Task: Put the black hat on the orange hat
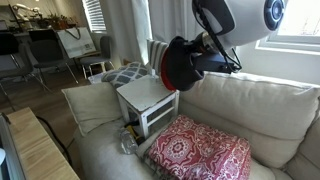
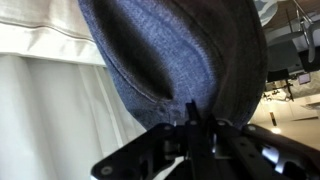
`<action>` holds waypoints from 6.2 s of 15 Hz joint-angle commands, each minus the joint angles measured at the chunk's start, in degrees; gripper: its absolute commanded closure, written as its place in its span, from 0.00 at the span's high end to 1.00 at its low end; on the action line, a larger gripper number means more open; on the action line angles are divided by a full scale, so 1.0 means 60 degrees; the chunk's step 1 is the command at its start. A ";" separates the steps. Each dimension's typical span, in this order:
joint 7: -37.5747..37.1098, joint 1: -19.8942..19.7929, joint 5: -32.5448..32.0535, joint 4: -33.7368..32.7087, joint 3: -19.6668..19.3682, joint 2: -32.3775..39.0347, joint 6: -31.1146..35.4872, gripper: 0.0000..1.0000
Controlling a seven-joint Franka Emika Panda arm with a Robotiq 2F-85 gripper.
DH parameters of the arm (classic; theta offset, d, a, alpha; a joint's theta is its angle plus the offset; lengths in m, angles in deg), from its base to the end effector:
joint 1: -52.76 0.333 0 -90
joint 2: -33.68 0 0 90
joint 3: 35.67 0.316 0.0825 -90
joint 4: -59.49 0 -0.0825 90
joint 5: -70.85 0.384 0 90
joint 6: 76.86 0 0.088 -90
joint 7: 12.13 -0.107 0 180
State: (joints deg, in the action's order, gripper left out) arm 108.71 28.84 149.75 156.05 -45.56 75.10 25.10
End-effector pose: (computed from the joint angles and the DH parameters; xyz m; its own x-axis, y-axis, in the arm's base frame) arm 0.5912 -0.2796 0.1898 0.4231 0.1788 0.8883 0.7681 -0.5908 -0.2469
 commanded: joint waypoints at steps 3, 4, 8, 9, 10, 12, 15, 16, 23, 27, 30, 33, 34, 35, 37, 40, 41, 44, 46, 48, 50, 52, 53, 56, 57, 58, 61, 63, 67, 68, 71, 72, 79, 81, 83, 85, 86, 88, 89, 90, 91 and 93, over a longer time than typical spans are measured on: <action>-0.0169 -0.0047 0.0110 -0.0418 0.0037 0.0699 -0.0596 0.02; -0.0200 -0.0028 0.0116 -0.0407 0.0030 0.0735 -0.0602 0.02; -0.0464 0.0009 0.0106 -0.0365 0.0053 0.0832 -0.0715 0.34; -0.0545 0.0011 0.0098 -0.0366 0.0063 0.0856 -0.0771 0.38; -0.0648 0.0009 0.0084 -0.0372 0.0078 0.0868 -0.0846 0.46; -0.0781 0.0040 -0.0012 -0.0397 0.0066 0.0890 -0.0948 0.60; -0.1020 0.0173 -0.0245 -0.0415 -0.0081 0.0859 -0.0803 0.84; -0.1145 0.0176 -0.0313 -0.0432 -0.0109 0.0844 -0.0810 0.90; -0.2012 0.0259 -0.0554 -0.0488 -0.0404 0.0491 -0.0446 1.00; -0.2387 0.0353 -0.0526 -0.0291 -0.0427 0.0018 0.0009 1.00; -0.2666 0.0716 -0.0587 0.0287 -0.0435 -0.0754 0.0748 1.00; -0.3012 0.1274 -0.0914 0.0919 -0.0436 -0.1523 0.1888 1.00; -0.3149 0.1463 -0.1099 0.1109 -0.0395 -0.1710 0.2275 1.00; -0.3301 0.1637 -0.1246 0.1289 -0.0340 -0.1897 0.2656 1.00; -0.3630 0.1925 -0.1468 0.1562 -0.0186 -0.2130 0.3298 1.00; -0.4059 0.2205 -0.1565 0.1780 0.0086 -0.2359 0.3952 1.00; -0.4126 0.2259 -0.1564 0.1855 0.0175 -0.2411 0.4104 1.00; -0.4250 0.2428 -0.1569 0.2025 0.0392 -0.2457 0.4600 1.00; -0.4210 0.2504 -0.1524 0.2137 0.0510 -0.2483 0.5010 1.00; -0.4116 0.2551 -0.1435 0.2245 0.0630 -0.2518 0.5392 1.00; -0.4041 0.2588 -0.1364 0.2330 0.0752 -0.2550 0.5757 0.93; -0.4042 0.2608 -0.1314 0.2422 0.0874 -0.2591 0.6044 0.84; -0.4026 0.2613 -0.1270 0.2464 0.0932 -0.2628 0.6154 0.82; -0.4042 0.2579 -0.1173 0.2526 0.1078 -0.2739 0.6247 0.62; -0.4031 0.2583 -0.1129 0.2558 0.1104 -0.2774 0.6304 0.62; -0.4042 0.2588 -0.1162 0.2594 0.1107 -0.2815 0.6303 0.55; -0.4050 0.2610 -0.1136 0.2663 0.1109 -0.2903 0.6411 0.63; -0.4065 0.2619 -0.1108 0.2711 0.1127 -0.2946 0.6452 0.82; -0.4035 0.2612 -0.1064 0.2892 0.1180 -0.3101 0.6453 1.00; -0.4034 0.2619 -0.1080 0.2924 0.1181 -0.3133 0.6475 1.00; -0.4032 0.2597 -0.1066 0.3004 0.1168 -0.3286 0.6463 1.00; -0.4056 0.2594 -0.1079 0.3030 0.1156 -0.3330 0.6466 1.00; -0.4144 0.2665 -0.1214 0.3246 0.1144 -0.3423 0.6462 0.64; -0.4147 0.2691 -0.1201 0.3268 0.1152 -0.3354 0.6516 0.63; -0.4136 0.2707 -0.1161 0.3274 0.1166 -0.3308 0.6577 0.66; -0.4131 0.2724 -0.1115 0.3269 0.1185 -0.3274 0.6663 0.80; -0.4112 0.2732 -0.1077 0.3260 0.1195 -0.3257 0.6731 0.85; -0.4182 0.2735 -0.1035 0.3230 0.1207 -0.3218 0.6754 0.94; -0.4200 0.2745 -0.0997 0.3227 0.1213 -0.3202 0.6802 0.96; -0.4281 0.2750 -0.0986 0.3219 0.1212 -0.3179 0.6789 0.97; -0.4428 0.2751 -0.1023 0.3217 0.1200 -0.3155 0.6725 0.93; -0.4928 0.2759 -0.1166 0.3223 0.1167 -0.3096 0.6582 0.90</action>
State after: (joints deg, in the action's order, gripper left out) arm 82.61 44.72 142.93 174.71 -38.38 56.08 63.88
